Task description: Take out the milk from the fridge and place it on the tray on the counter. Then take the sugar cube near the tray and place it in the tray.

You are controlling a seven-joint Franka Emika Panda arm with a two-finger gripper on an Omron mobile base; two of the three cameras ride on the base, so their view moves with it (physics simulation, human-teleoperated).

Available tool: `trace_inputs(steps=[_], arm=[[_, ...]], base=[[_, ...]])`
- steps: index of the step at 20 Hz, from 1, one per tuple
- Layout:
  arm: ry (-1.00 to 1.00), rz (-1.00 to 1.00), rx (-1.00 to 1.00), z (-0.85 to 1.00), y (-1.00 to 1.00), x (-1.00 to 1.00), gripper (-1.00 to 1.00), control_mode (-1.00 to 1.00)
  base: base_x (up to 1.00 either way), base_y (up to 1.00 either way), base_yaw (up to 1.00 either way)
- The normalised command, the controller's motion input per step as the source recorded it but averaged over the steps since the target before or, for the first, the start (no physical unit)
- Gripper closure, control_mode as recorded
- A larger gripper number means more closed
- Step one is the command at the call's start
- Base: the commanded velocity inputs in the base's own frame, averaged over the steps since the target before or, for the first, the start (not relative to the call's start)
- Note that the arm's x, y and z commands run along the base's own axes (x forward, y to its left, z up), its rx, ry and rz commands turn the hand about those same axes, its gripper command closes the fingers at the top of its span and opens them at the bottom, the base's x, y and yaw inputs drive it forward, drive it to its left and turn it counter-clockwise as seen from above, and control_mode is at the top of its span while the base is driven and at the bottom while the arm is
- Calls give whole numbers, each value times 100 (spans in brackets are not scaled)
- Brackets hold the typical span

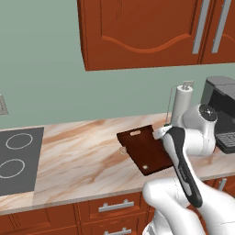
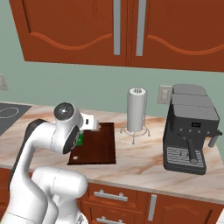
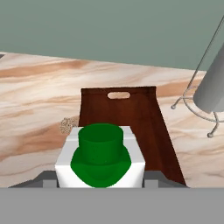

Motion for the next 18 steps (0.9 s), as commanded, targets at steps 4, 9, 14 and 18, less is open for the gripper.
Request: trace_inputs(steps=[4,9,14,18], arm=[[-9,10,0,-51,-18,42,100,-100],[-12,17,5,-37,-13,34,100,-100],[-1,17,6,-24,-5,52,100,-100],[0,20,7,-20,-18,47,100,-100]], base=[[0,0,0],[0,0,0],[0,0,0],[0,0,0]])
